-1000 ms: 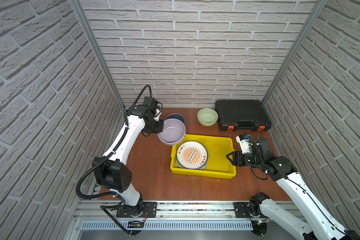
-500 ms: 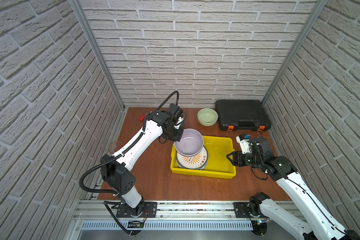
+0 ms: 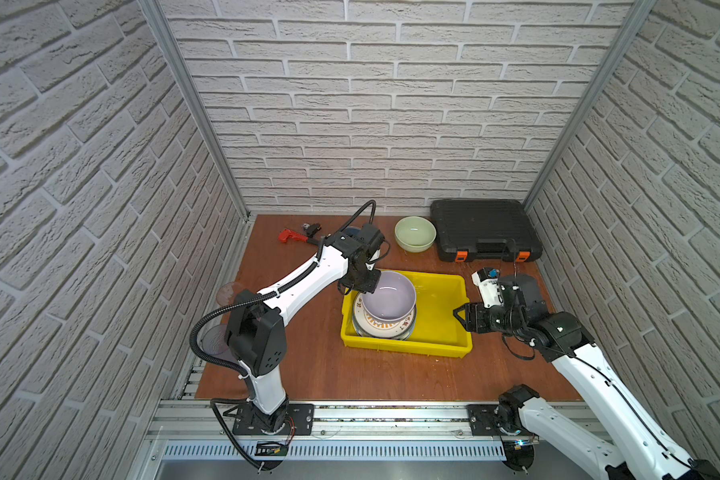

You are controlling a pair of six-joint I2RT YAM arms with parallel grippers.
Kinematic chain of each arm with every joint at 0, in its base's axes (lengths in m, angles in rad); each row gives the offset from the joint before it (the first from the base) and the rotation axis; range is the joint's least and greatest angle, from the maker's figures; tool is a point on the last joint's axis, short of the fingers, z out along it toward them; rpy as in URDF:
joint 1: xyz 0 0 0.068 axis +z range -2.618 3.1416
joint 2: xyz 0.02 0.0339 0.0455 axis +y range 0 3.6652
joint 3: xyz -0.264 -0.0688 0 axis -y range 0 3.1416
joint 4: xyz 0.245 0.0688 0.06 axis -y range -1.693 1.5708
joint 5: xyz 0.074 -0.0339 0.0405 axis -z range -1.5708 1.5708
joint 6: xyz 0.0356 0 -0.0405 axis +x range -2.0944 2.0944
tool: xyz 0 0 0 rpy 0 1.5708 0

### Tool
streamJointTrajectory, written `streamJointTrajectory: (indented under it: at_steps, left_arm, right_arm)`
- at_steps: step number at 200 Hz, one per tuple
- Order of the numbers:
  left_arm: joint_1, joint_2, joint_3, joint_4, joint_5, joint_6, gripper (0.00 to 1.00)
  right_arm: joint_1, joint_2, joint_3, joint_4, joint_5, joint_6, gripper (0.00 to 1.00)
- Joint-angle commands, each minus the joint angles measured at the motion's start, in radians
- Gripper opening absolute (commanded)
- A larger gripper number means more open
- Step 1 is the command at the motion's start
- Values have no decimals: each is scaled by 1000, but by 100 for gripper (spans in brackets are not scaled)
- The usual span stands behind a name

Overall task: Place the mixed dishes into the plastic bin
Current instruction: 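Lower the lavender bowl onto the sunburst plate and open the left gripper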

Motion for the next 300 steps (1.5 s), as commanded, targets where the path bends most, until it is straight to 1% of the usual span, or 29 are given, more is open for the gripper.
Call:
streamJointTrajectory:
  at_steps: [1,32,104,205,227,247,275,300]
  left_arm:
    - [3,2,-22,89,8,-15,0]
    - [3,11,-64,136,-6,-20,0]
    - [14,34,-109,209,-23,-20,0]
    - [41,61,-130,221,-16,-11,0]
    - [41,53,-131,220,-17,-12,7]
    - [43,45,-129,220,-13,-11,10]
    - [53,36,-115,210,9,-5,19]
    - [60,34,-114,208,20,-3,22]
  right_arm:
    - [0,2,28,16,3,-10,66]
    - [0,0,21,19,3,-8,65]
    - [1,-7,-2,30,-2,0,65]
    - [1,-3,-13,44,-6,6,66]
    - [0,5,-13,46,-7,3,66]
    - [0,14,-11,48,3,2,65]
    - [0,34,-8,45,24,9,66]
    - [0,42,-11,46,24,12,66]
